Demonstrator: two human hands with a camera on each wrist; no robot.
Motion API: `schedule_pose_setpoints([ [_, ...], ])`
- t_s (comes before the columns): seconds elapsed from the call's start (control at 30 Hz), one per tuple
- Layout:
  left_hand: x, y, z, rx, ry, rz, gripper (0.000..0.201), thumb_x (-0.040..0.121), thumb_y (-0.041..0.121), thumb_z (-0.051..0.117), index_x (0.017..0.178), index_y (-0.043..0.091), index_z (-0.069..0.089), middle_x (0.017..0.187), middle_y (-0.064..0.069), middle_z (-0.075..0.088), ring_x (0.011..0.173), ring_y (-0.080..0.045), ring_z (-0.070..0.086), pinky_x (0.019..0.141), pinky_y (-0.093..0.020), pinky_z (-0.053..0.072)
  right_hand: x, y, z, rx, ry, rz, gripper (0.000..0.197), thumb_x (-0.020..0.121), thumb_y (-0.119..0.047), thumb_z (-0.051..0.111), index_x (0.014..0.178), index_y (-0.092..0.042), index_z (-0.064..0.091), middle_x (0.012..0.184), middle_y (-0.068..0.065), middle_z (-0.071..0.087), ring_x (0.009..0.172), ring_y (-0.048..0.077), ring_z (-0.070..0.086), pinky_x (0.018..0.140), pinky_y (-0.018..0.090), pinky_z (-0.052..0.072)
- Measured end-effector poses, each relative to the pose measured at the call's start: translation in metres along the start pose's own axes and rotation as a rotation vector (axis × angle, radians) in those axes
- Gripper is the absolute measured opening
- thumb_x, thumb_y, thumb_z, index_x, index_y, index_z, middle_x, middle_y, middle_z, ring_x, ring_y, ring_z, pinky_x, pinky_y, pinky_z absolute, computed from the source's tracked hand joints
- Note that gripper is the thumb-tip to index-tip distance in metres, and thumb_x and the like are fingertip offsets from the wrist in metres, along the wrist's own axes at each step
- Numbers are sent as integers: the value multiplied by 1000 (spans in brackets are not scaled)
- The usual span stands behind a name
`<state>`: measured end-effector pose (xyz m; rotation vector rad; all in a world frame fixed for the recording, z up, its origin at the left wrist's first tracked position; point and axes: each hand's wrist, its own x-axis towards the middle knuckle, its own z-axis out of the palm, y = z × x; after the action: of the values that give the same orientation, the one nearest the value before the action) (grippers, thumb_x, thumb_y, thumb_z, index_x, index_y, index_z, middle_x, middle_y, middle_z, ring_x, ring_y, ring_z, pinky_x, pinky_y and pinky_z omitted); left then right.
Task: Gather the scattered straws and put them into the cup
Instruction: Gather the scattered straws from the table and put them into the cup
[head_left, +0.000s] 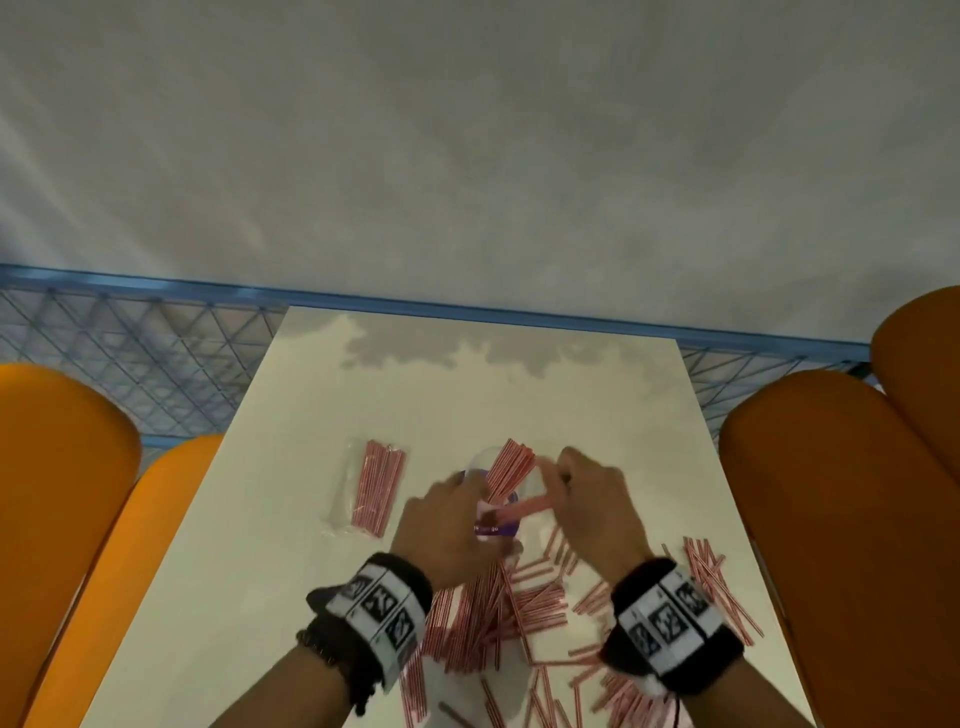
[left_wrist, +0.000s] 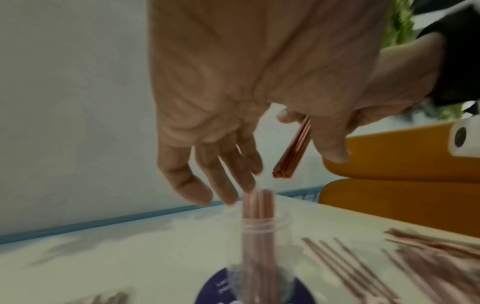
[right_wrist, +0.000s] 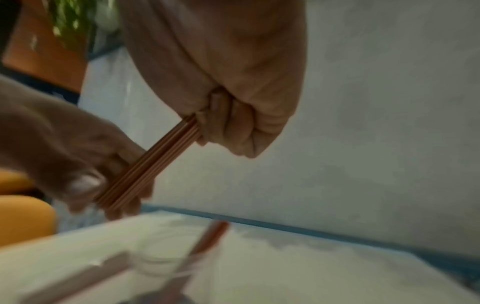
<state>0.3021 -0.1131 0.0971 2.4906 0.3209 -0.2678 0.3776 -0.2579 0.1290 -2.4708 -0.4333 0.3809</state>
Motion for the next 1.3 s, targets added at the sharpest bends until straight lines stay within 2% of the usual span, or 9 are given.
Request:
schedule_pose_setpoints([
  [0.2, 66, -16, 23, 120, -7, -54, 107, 66, 55, 77, 149, 19, 19, 154, 0, 31, 139, -24, 34, 112, -50, 30, 59, 19, 32, -584, -23, -198, 27, 103, -33, 33, 107, -13, 49, 93, 4, 64, 77, 26, 62, 59, 33, 40],
  [0.43, 77, -20, 39, 26, -25, -67, 81, 71, 39, 75, 139, 21, 33, 141, 2, 42, 123, -26, 50, 97, -50, 45, 77, 24, 66, -539, -75, -281, 31, 95, -19, 46, 124, -9, 47, 129, 10, 46, 117, 30, 46, 87, 39, 45],
  [0.63, 71, -23, 33, -27, -34, -69, 96, 71, 34, 78, 148, 21, 22, 153, 1, 34, 132, -26, 44, 103, -53, 41, 79, 22, 69, -393, -220, -168, 59, 96, -20, 45, 149, -7, 22, 158, 14, 20, 146, 30, 17, 118, 44, 24],
  [0.77, 37, -46, 17, -87, 83, -69, 59, 85, 36, 66, 136, 20, 43, 134, -4, 54, 114, -24, 57, 95, -43, 49, 38, 26, 41, -145, 56, -187, 28, 101, -30, 37, 114, -15, 56, 114, 5, 59, 103, 23, 57, 88, 37, 47],
  [0.87, -6, -89, 16, -63, 65, -349, 25, 88, 42, 62, 102, 21, 64, 106, -2, 68, 95, -23, 64, 86, -39, 53, -14, 42, 48, -125, -104, -60, 24, 97, -29, 47, 83, -15, 60, 81, -1, 65, 72, 15, 62, 69, 32, 54],
  [1.0, -48, -122, 45, -60, -34, -663, 48, 84, 56, 61, 73, 10, 61, 79, -7, 67, 77, -27, 66, 69, -32, 51, -53, 60, 94, -149, -326, 115, 35, 95, -24, 41, 60, -17, 42, 66, 0, 49, 61, 19, 50, 63, 35, 47],
  [1.1, -50, -113, 68, -93, -55, -741, 67, 71, 79, 54, 67, 12, 60, 77, -6, 68, 72, -24, 65, 70, -31, 52, -56, 62, 120, -197, -296, 239, 23, 93, -33, 40, 90, -14, 52, 95, 8, 59, 90, 26, 57, 78, 38, 51],
  [1.2, -39, -98, 86, -103, -59, -694, 60, 62, 77, 64, 75, 18, 65, 78, -2, 70, 73, -22, 67, 74, -34, 57, -52, 65, 129, -164, -211, 412, 64, 92, -49, 48, 138, -5, 35, 140, 20, 40, 130, 36, 40, 102, 47, 41],
  [1.3, -37, -83, 95, -73, -115, -630, 54, 58, 63, 73, 88, 20, 60, 91, 0, 66, 85, -24, 65, 79, -35, 55, -48, 60, 133, -134, -221, 476, 85, 88, -51, 57, 147, -4, 17, 154, 21, 18, 142, 39, 19, 110, 50, 31],
])
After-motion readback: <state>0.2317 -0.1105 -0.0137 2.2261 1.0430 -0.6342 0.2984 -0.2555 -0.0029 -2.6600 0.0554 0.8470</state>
